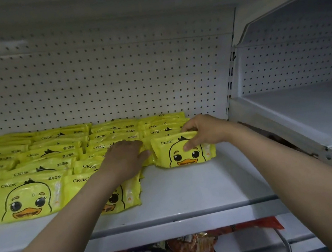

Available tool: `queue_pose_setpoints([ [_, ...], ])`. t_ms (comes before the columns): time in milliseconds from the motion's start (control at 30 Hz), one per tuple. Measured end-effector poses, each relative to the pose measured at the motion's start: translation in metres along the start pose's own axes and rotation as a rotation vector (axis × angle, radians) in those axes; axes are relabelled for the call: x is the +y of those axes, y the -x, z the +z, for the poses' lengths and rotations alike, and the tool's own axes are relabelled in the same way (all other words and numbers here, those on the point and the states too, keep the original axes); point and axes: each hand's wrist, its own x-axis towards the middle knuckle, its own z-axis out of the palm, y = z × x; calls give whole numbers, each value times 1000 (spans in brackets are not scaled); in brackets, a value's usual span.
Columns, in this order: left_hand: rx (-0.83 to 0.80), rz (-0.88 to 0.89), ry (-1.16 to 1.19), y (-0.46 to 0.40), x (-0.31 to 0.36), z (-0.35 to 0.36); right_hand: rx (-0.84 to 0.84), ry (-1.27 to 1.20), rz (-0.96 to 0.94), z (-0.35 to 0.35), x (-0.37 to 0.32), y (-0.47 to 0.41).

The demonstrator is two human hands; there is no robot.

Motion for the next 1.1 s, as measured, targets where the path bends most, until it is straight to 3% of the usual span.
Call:
queue_pose_setpoints([
  [167,51,-3,-28,7,5,1,-1,-15,7,18,-2,-9],
  [300,70,-2,-31,8,6,3,86,184,25,21,-8,-10],
  [600,61,3,-35,7,5,3,128,339,19,32,-22,-9],
  [1000,-65,-36,-12,1,4,-8,29,543,119,32,-48,-10],
  [1100,-29,-68,28,7,6,-20,12,585,112,24,-61,-10],
])
